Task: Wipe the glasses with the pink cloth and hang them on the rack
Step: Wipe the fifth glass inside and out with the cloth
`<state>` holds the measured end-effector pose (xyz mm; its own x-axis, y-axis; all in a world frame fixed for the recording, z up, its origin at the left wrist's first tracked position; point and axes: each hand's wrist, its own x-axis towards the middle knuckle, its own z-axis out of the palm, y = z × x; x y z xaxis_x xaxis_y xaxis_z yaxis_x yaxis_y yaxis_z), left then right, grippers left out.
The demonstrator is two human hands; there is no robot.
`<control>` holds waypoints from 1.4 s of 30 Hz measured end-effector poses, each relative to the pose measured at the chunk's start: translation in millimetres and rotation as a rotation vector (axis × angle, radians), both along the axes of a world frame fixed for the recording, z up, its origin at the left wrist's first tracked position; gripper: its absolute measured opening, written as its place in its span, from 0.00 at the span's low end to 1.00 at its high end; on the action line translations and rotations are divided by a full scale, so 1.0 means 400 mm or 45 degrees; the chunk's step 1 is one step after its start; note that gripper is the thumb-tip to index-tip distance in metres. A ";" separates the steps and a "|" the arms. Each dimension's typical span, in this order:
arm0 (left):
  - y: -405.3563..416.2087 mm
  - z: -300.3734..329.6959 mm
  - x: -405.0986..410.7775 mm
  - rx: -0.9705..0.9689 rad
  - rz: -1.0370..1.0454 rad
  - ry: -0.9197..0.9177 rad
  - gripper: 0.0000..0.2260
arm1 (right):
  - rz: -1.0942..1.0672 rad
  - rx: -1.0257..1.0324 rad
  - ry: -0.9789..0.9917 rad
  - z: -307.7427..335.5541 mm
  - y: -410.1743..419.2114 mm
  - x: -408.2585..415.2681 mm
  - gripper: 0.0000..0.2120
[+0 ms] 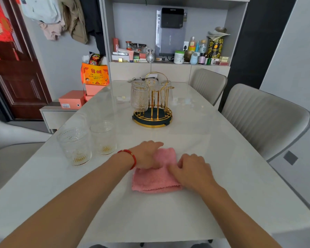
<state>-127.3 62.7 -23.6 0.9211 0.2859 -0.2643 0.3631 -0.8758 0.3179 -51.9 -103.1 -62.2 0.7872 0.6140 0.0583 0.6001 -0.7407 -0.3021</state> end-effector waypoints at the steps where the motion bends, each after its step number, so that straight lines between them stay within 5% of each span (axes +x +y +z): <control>1: 0.007 0.008 0.013 -0.009 -0.007 0.038 0.40 | 0.077 -0.010 0.070 0.003 -0.008 -0.007 0.19; 4: 0.017 0.035 0.038 -0.032 -0.043 0.138 0.40 | 0.273 0.199 0.362 0.031 -0.023 -0.010 0.11; 6: 0.028 0.051 0.034 -0.132 -0.037 0.120 0.31 | 0.327 0.358 0.540 0.054 -0.034 -0.007 0.07; 9: 0.049 0.065 -0.005 -0.650 0.068 -0.108 0.19 | 0.322 0.614 0.874 0.084 -0.050 0.001 0.05; 13: 0.043 0.075 -0.080 -1.301 0.159 -0.449 0.16 | 0.325 1.081 1.379 0.145 -0.063 0.027 0.07; 16: 0.011 0.082 -0.105 -1.525 0.324 -0.693 0.18 | 0.249 1.611 1.933 0.143 -0.031 0.016 0.22; 19: 0.004 0.075 -0.120 -1.336 0.515 -0.807 0.17 | 0.244 1.613 2.287 0.095 0.027 -0.043 0.43; 21: 0.015 0.059 -0.132 -1.140 0.621 -0.816 0.19 | 0.241 1.538 2.254 0.079 0.046 -0.082 0.50; 27: 0.023 0.023 -0.202 -1.033 0.880 -0.926 0.19 | 0.189 1.205 2.101 0.078 0.086 -0.120 0.26; 34: 0.028 0.035 -0.230 -0.903 0.935 -0.941 0.15 | 0.227 1.077 1.953 0.124 0.071 -0.072 0.20; 36: 0.046 0.034 -0.229 -0.552 0.919 -0.950 0.17 | 0.186 1.092 1.940 0.126 0.076 -0.071 0.20; 40: 0.135 0.049 -0.235 0.566 0.602 -1.190 0.16 | 0.145 1.210 1.930 0.124 0.075 -0.049 0.19; 42: 0.199 0.081 -0.220 0.863 0.586 -0.863 0.28 | 0.140 1.267 1.913 0.125 0.071 -0.026 0.18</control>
<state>-215.2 142.3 8.9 0.5815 0.5395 0.6090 0.6347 -0.7691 0.0752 -62.1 -74.9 -12.2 0.4716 0.8455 -0.2504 -0.5468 0.0576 -0.8353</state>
